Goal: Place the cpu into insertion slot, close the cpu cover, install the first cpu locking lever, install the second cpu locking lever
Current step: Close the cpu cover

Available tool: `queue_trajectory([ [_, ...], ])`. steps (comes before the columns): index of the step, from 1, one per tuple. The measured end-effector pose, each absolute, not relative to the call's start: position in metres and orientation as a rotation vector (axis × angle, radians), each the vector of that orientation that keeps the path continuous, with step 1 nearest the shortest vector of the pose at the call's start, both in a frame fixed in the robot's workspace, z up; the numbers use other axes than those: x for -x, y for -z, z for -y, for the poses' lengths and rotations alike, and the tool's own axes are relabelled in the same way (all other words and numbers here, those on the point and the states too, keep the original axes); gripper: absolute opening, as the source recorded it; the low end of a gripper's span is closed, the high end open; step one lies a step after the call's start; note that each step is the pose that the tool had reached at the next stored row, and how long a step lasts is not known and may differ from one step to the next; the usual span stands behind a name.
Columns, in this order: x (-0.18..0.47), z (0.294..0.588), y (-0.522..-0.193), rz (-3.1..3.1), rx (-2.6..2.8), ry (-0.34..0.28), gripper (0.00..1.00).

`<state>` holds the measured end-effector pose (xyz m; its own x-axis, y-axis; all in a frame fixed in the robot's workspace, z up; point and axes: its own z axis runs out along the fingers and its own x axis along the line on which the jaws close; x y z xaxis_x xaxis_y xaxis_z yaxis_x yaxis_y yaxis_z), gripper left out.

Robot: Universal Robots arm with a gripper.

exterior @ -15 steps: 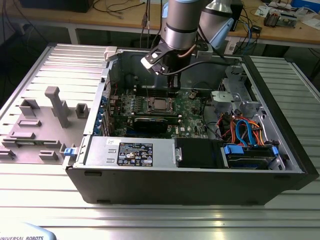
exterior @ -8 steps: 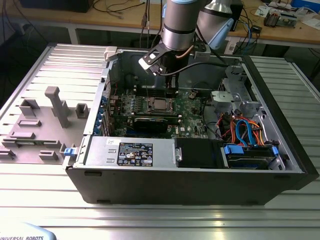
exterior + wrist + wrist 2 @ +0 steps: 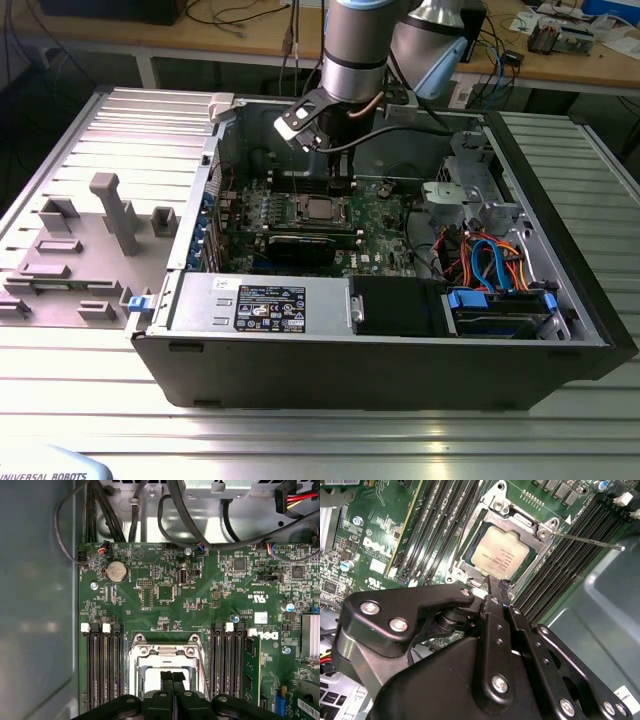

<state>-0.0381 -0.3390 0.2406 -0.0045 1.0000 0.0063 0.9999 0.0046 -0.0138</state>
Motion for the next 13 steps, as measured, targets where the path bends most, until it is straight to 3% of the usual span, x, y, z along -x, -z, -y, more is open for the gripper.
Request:
queue_trajectory([
  [13, 0.0468, 0.3390, -0.2353, 2.213, 2.203, -0.015, 0.11],
])
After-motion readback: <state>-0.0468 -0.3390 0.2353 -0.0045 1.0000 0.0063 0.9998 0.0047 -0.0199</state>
